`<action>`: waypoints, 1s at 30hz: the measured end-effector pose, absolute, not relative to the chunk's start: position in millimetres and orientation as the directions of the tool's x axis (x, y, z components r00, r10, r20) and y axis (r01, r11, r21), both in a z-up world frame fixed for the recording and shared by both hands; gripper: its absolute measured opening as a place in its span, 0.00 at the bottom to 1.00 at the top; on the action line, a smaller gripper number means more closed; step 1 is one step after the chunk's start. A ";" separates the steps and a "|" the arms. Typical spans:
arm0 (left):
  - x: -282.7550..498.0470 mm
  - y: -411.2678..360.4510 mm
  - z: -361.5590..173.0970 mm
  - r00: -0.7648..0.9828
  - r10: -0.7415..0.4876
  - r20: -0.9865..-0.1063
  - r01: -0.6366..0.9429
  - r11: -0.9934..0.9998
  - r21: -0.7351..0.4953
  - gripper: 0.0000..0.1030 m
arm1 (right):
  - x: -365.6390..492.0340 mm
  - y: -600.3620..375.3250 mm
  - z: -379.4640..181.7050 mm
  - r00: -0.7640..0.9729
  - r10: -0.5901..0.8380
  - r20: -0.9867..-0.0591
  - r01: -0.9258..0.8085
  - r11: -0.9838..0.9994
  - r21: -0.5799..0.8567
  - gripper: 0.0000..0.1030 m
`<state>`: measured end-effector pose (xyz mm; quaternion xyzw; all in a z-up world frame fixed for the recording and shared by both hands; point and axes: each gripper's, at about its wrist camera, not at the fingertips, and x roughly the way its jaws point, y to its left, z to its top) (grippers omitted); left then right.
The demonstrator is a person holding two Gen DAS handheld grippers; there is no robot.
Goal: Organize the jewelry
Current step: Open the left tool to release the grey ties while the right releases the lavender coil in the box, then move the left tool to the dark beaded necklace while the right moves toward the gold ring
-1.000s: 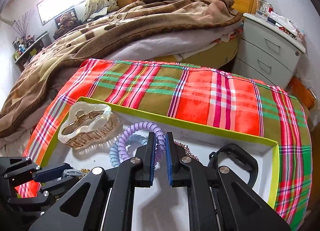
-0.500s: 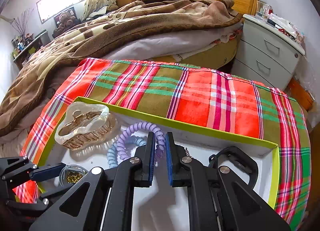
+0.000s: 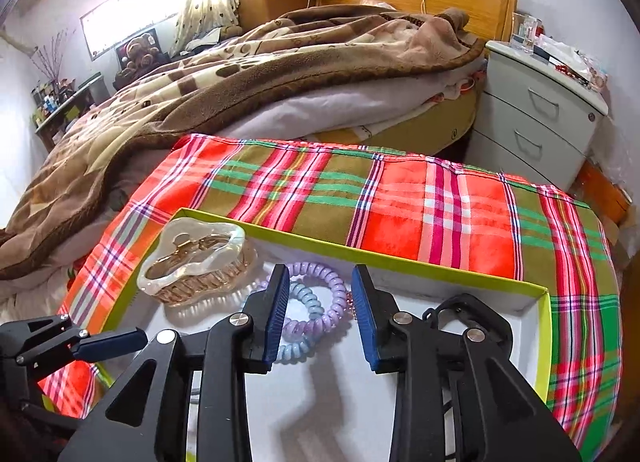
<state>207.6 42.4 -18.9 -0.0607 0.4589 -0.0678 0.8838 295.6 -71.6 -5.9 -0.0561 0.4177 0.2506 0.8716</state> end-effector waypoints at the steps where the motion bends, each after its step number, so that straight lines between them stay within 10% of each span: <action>1: 206.2 41.6 -17.4 0.573 -0.171 -0.801 0.065 0.984 -0.164 0.48 | 293.7 -72.5 -4.3 0.528 0.392 -0.753 -0.483 0.868 0.114 0.32; 30: 146.0 -18.5 -2.7 0.509 -0.385 -0.770 0.259 0.921 -0.290 0.48 | 181.5 -168.1 35.3 0.676 0.362 -0.641 -0.375 0.919 0.123 0.41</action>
